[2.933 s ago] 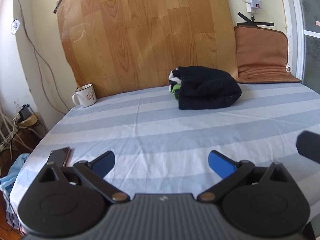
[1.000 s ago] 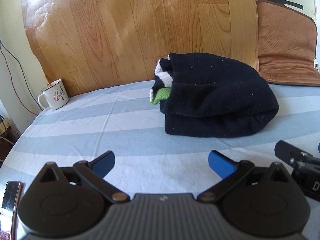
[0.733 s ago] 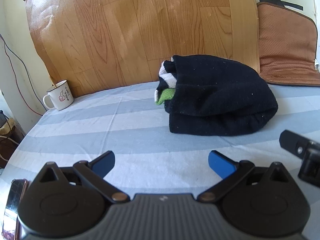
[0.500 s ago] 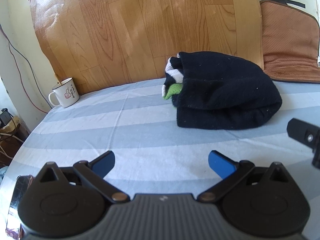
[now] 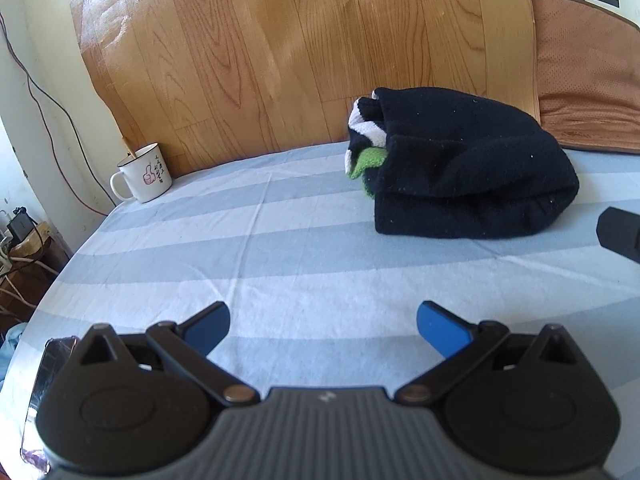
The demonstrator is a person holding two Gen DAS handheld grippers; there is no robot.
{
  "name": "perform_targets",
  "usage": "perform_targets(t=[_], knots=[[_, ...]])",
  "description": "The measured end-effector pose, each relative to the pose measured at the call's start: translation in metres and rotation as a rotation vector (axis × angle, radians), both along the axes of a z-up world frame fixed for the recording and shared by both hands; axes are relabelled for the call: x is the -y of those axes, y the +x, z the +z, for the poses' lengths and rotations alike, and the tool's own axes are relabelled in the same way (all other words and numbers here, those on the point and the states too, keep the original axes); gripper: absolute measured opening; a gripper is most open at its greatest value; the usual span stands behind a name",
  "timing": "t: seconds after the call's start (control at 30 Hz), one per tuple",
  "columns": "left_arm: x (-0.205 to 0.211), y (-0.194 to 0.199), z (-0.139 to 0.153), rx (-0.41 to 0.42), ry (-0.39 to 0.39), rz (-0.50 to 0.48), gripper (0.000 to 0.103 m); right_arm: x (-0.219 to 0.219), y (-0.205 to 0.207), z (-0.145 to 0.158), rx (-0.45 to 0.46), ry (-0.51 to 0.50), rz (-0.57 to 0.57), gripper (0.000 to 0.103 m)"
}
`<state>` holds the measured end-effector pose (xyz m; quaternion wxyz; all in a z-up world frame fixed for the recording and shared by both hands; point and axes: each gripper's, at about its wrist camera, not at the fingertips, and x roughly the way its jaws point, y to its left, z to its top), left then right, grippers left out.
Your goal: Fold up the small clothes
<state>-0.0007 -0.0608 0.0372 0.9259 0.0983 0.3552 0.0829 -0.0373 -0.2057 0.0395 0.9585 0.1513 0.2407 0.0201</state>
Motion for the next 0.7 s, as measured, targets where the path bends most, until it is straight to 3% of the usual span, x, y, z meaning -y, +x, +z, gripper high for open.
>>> perform_targets(t=[0.7], knots=[[-0.0014, -0.0013, -0.0072, -0.019, 0.029, 0.012, 0.103, -0.004, -0.0018, -0.0008, 0.002, 0.01, 0.01, 0.103]])
